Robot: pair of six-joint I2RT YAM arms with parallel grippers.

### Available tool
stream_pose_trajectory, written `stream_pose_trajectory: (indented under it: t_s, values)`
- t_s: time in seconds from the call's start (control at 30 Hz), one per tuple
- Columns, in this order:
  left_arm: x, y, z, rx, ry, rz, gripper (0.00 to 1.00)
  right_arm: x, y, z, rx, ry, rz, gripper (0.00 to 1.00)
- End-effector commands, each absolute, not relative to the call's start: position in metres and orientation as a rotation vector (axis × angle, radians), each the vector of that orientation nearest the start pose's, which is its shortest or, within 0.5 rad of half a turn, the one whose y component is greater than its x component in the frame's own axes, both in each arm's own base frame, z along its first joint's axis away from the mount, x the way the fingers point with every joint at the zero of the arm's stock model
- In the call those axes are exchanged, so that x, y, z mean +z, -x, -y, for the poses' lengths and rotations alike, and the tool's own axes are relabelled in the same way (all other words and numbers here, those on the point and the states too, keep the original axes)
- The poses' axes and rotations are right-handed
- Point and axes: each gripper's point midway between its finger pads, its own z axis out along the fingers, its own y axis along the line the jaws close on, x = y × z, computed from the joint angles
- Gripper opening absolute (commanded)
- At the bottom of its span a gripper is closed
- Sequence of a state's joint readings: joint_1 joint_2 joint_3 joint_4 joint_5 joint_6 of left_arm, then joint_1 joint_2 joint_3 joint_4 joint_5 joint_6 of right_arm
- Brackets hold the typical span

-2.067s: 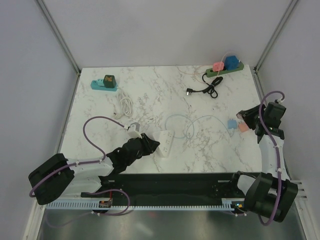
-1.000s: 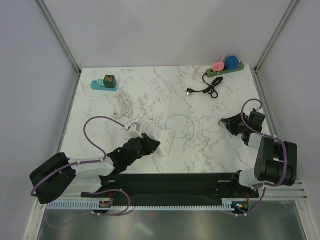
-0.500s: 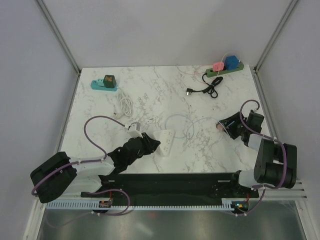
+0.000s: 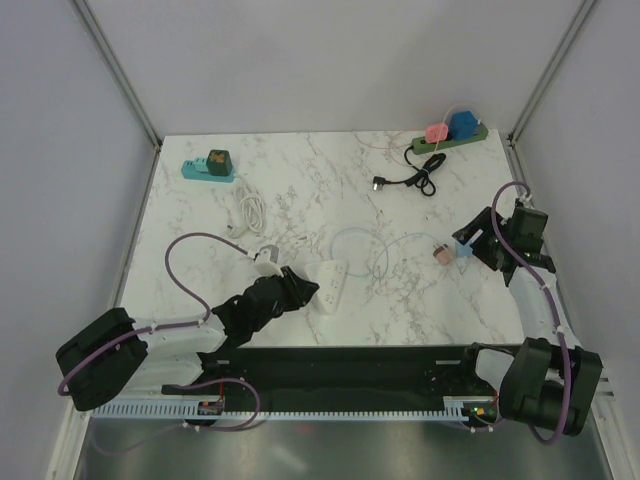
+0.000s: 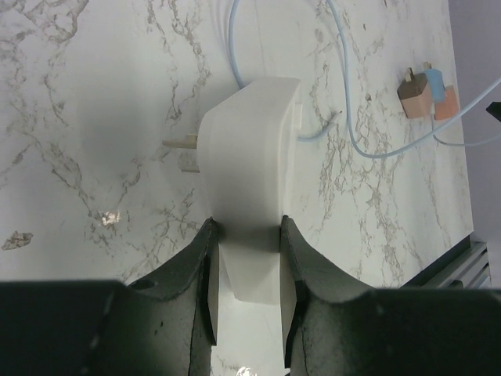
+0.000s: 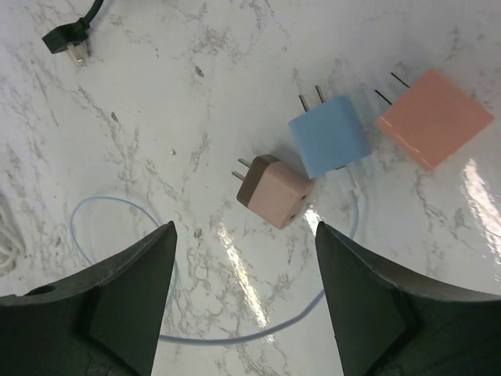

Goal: Pull the plug off the socket

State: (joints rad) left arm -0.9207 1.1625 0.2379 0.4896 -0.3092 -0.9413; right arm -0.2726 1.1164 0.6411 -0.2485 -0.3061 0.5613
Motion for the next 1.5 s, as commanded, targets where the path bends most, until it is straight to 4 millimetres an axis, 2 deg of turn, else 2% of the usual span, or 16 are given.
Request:
stream_pose_trajectory:
  t_s: [0.0, 0.07, 0.23, 0.43, 0.53, 0.63, 0.67, 0.7, 1.0, 1.03, 1.1, 1.2, 1.3, 1.4, 1.43, 1.47]
  values:
    - [0.027, -0.204, 0.209, -0.651, 0.193, -2.192, 0.02, 0.120, -0.289, 0.030, 0.286, -0.719, -2.259, 0.80]
    - [0.029, -0.205, 0.204, -0.658, 0.223, -2.187, 0.02, 0.129, -0.283, 0.038, 0.215, -0.713, -2.252, 0.80]
    - [0.043, -0.202, 0.196, -0.711, 0.283, -2.143, 0.02, 0.168, -0.275, 0.026, 0.226, -0.655, -2.150, 0.80]
    - [0.092, -0.208, 0.190, -0.777, 0.303, -2.018, 0.02, 0.174, -0.264, -0.003, 0.339, -0.557, -2.148, 0.80]
    - [0.118, -0.223, 0.184, -0.771, 0.313, -1.960, 0.02, 0.174, -0.259, -0.016, 0.382, -0.513, -2.145, 0.80]
    - [0.124, -0.243, 0.185, -0.755, 0.296, -2.001, 0.02, 0.177, -0.254, -0.035, 0.478, -0.463, -2.148, 0.80]
    - [0.113, -0.254, 0.180, -0.716, 0.321, -2.041, 0.02, 0.180, -0.252, -0.040, 0.507, -0.449, -2.138, 0.80]
    - [0.123, -0.264, 0.184, -0.740, 0.315, -2.028, 0.02, 0.183, -0.249, -0.047, 0.551, -0.434, -2.134, 0.80]
    - [0.129, -0.315, 0.241, -1.000, 0.202, -2.098, 0.02, 0.188, -0.217, -0.064, 0.648, -0.377, -2.092, 0.82]
    - [0.117, -0.317, 0.248, -1.018, 0.198, -2.139, 0.02, 0.185, -0.215, -0.066, 0.659, -0.375, -2.097, 0.81]
    - [0.121, -0.327, 0.260, -1.060, 0.189, -2.144, 0.02, 0.185, -0.212, -0.068, 0.674, -0.370, -2.095, 0.82]
    - [0.102, -0.332, 0.277, -1.113, 0.177, -2.219, 0.02, 0.185, -0.209, -0.070, 0.681, -0.362, -2.100, 0.81]
    - [0.085, -0.330, 0.290, -1.173, 0.184, -2.288, 0.02, 0.185, -0.210, -0.071, 0.684, -0.351, -2.101, 0.81]
    - [0.078, -0.325, 0.293, -1.172, 0.144, -2.307, 0.23, 0.183, -0.210, -0.072, 0.695, -0.342, -2.108, 0.81]
    - [0.078, -0.327, 0.291, -1.137, 0.145, -2.297, 0.34, 0.182, -0.210, -0.073, 0.701, -0.343, -2.109, 0.82]
    - [0.079, -0.325, 0.288, -1.111, 0.135, -2.302, 0.55, 0.181, -0.210, -0.073, 0.701, -0.342, -2.110, 0.81]
